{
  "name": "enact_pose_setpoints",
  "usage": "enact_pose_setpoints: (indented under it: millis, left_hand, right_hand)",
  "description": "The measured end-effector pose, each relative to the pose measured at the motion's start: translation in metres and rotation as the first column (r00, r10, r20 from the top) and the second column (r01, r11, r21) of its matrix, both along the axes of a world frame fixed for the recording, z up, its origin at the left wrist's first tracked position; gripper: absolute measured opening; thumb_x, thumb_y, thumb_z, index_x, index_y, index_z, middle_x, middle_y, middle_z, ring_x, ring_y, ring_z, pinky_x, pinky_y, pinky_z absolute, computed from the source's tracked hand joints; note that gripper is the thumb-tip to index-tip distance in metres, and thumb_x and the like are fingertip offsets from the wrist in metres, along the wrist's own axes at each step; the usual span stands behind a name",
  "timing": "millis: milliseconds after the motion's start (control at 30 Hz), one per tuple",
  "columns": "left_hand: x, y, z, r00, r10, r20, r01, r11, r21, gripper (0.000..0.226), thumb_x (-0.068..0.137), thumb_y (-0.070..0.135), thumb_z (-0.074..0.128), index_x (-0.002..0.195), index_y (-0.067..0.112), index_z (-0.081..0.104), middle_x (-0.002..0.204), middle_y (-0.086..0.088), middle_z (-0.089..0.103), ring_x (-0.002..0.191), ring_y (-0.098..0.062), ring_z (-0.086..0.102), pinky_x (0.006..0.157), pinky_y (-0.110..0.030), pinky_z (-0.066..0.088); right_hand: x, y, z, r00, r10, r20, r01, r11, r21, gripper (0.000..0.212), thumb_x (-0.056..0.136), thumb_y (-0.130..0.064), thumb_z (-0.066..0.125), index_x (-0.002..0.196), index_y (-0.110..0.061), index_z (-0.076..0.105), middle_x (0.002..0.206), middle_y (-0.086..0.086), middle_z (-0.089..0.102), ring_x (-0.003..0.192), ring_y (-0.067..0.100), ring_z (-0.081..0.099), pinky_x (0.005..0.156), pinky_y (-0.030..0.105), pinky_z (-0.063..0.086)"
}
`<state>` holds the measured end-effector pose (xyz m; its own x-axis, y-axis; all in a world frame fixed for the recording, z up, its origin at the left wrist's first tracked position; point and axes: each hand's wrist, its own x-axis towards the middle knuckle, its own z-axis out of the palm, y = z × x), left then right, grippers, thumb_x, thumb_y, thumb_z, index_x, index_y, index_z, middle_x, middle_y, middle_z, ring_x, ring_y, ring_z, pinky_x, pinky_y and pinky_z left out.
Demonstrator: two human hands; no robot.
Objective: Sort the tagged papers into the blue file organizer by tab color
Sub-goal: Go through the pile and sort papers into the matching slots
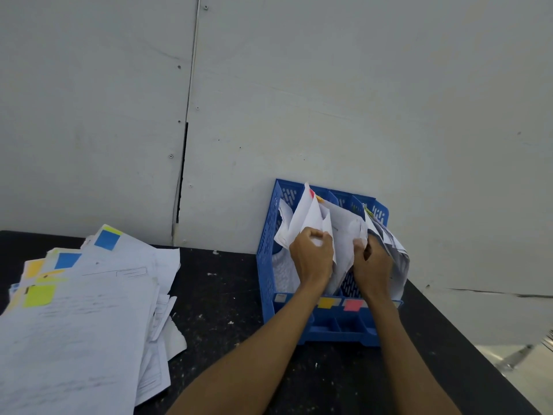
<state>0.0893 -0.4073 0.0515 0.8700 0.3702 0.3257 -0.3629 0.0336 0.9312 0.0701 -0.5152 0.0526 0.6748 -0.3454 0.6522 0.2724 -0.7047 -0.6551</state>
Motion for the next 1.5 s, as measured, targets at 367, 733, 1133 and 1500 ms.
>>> enact_pose_setpoints:
  millis: [367,733,1133,1500]
  left_hand:
    - [-0.004,0.001,0.002,0.999,0.022,0.024,-0.021,1.0,-0.023,0.006,0.085,0.016,0.066,0.08,0.017,0.061,0.083,0.005,0.063,0.076,-0.002,0.056,0.068,-0.017,0.047]
    - [-0.003,0.0,0.005,0.999,0.035,0.036,-0.035,0.999,-0.003,0.007,0.087,0.018,0.065,0.087,0.011,0.066,0.091,0.0,0.065,0.082,-0.008,0.056,0.071,-0.016,0.045]
    - [0.0,-0.007,-0.004,0.979,-0.203,0.033,0.189,0.951,0.244,0.035,0.083,0.042,0.07,0.109,0.018,0.07,0.104,0.005,0.071,0.077,-0.004,0.065,0.072,-0.016,0.052]
    - [0.0,-0.003,-0.003,0.999,-0.036,0.04,0.03,0.989,0.143,0.017,0.091,0.016,0.062,0.078,0.007,0.068,0.08,-0.002,0.067,0.072,-0.009,0.06,0.06,-0.006,0.042]
  right_hand:
    - [0.008,-0.005,-0.012,0.993,-0.089,-0.08,0.075,0.984,-0.162,0.04,0.092,-0.01,0.052,0.055,-0.012,0.038,0.05,0.0,0.04,0.047,0.013,0.035,0.051,0.03,0.027]
    - [-0.01,-0.002,0.01,0.999,-0.04,-0.01,0.039,0.995,-0.088,0.052,0.101,-0.033,0.043,0.06,-0.002,0.05,0.054,0.005,0.05,0.052,0.015,0.045,0.051,0.027,0.033]
    - [-0.003,-0.001,-0.006,0.989,0.132,-0.073,-0.132,0.991,0.008,0.043,0.102,-0.021,0.041,0.062,-0.011,0.052,0.059,0.003,0.053,0.054,0.013,0.047,0.052,0.023,0.035]
    - [0.003,-0.013,-0.013,0.999,-0.004,-0.037,0.002,0.999,-0.037,0.043,0.099,-0.021,0.05,0.061,0.0,0.049,0.054,0.009,0.05,0.049,0.018,0.044,0.049,0.03,0.031]
